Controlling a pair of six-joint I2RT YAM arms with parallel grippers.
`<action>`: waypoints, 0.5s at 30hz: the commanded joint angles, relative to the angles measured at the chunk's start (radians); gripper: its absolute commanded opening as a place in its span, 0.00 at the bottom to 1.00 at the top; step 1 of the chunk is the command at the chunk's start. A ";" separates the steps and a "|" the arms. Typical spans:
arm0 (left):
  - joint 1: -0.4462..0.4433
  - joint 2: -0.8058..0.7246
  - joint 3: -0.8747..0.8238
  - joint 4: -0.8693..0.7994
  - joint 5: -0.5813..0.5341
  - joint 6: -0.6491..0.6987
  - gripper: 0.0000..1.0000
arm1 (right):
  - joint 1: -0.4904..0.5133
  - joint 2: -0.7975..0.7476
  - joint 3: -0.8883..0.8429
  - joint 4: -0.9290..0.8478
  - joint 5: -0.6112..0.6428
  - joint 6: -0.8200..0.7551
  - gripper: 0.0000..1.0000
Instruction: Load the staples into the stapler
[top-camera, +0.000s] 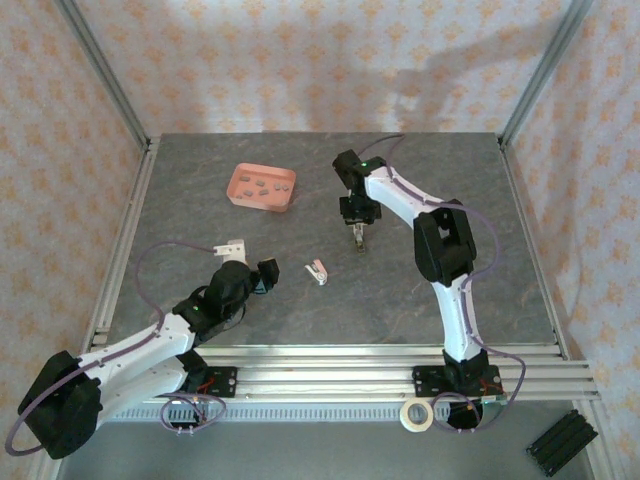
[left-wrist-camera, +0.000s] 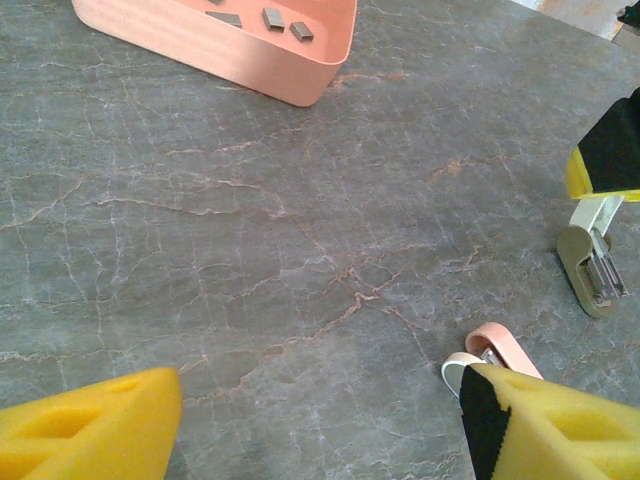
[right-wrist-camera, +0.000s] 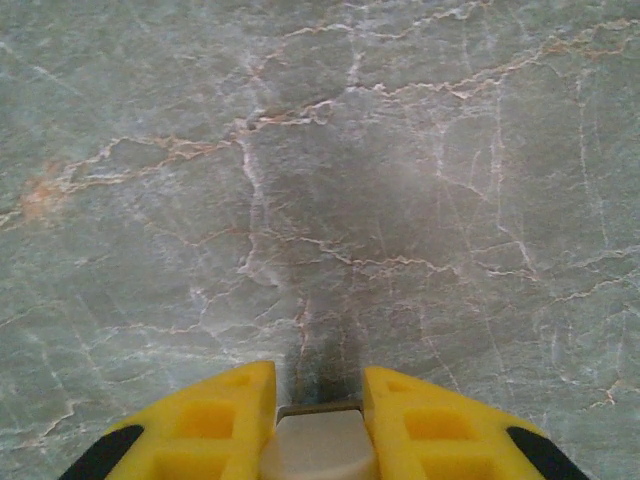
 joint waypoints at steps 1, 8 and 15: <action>0.000 0.003 -0.012 0.010 -0.012 -0.001 0.74 | -0.008 0.007 0.027 -0.035 0.040 0.031 0.23; 0.000 -0.001 -0.011 0.010 -0.017 0.001 0.74 | -0.012 -0.025 0.020 -0.028 0.031 0.040 0.42; 0.000 0.002 -0.010 0.011 -0.017 -0.013 0.75 | 0.003 -0.174 -0.007 -0.054 -0.005 0.001 0.49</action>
